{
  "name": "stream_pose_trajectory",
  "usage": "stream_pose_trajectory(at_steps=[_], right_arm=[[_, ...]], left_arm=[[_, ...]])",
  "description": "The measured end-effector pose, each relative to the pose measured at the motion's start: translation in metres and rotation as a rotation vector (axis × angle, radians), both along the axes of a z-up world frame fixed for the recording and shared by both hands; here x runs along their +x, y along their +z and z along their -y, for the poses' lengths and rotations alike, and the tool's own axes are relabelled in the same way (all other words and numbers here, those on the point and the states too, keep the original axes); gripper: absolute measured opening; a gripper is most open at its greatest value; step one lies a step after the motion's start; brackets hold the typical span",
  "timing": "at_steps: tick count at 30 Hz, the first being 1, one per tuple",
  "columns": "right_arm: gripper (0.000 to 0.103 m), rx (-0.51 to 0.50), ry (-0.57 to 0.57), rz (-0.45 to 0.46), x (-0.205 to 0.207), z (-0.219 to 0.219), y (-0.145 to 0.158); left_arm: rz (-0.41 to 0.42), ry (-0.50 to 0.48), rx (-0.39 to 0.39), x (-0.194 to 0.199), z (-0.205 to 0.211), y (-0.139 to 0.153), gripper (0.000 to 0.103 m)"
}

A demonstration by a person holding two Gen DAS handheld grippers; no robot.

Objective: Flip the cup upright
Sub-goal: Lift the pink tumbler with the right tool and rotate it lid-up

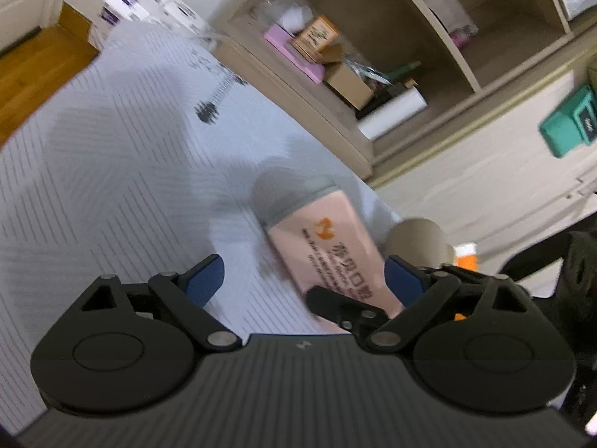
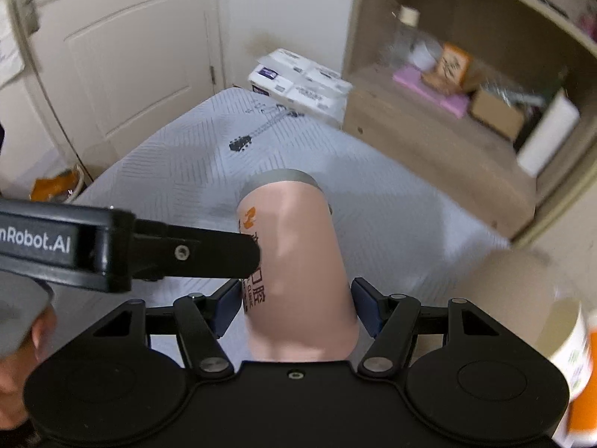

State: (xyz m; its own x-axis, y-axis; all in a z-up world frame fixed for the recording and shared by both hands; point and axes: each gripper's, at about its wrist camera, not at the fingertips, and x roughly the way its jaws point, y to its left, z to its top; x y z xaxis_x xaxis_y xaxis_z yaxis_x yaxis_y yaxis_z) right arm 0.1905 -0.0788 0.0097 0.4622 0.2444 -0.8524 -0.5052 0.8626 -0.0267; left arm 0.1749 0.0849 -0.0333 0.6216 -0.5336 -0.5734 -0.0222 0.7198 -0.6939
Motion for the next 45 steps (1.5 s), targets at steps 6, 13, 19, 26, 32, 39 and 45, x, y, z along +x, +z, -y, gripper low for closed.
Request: stream_pose_trajectory(at_steps=[6, 13, 19, 26, 32, 39, 45], right_arm=[[0.07, 0.09, -0.088, -0.09, -0.018, 0.021, 0.002], [0.068, 0.187, -0.15, -0.214, -0.046, 0.043, -0.002], [0.065, 0.191, -0.132, -0.184, -0.066, 0.05, 0.009], [0.065, 0.174, -0.078, -0.119, -0.066, 0.05, 0.008], [0.077, 0.136, -0.039, -0.083, -0.057, 0.043, 0.002], [0.066, 0.125, -0.037, -0.078, -0.062, 0.044, -0.003], [0.067, 0.158, -0.103, -0.122, -0.077, 0.057, -0.001]], left_arm=[[-0.019, -0.048, -0.023, -0.014, 0.007, 0.002, 0.091], [-0.062, -0.112, -0.029, -0.034, 0.015, 0.0, 0.091], [-0.097, -0.156, -0.065, -0.05, 0.024, -0.003, 0.091], [-0.082, -0.129, -0.028, -0.046, 0.033, 0.0, 0.085], [-0.047, -0.126, -0.048, -0.034, 0.035, -0.004, 0.077], [-0.055, -0.145, -0.095, -0.035, 0.035, -0.008, 0.066], [-0.081, -0.188, -0.118, -0.04, 0.041, -0.01, 0.065]])
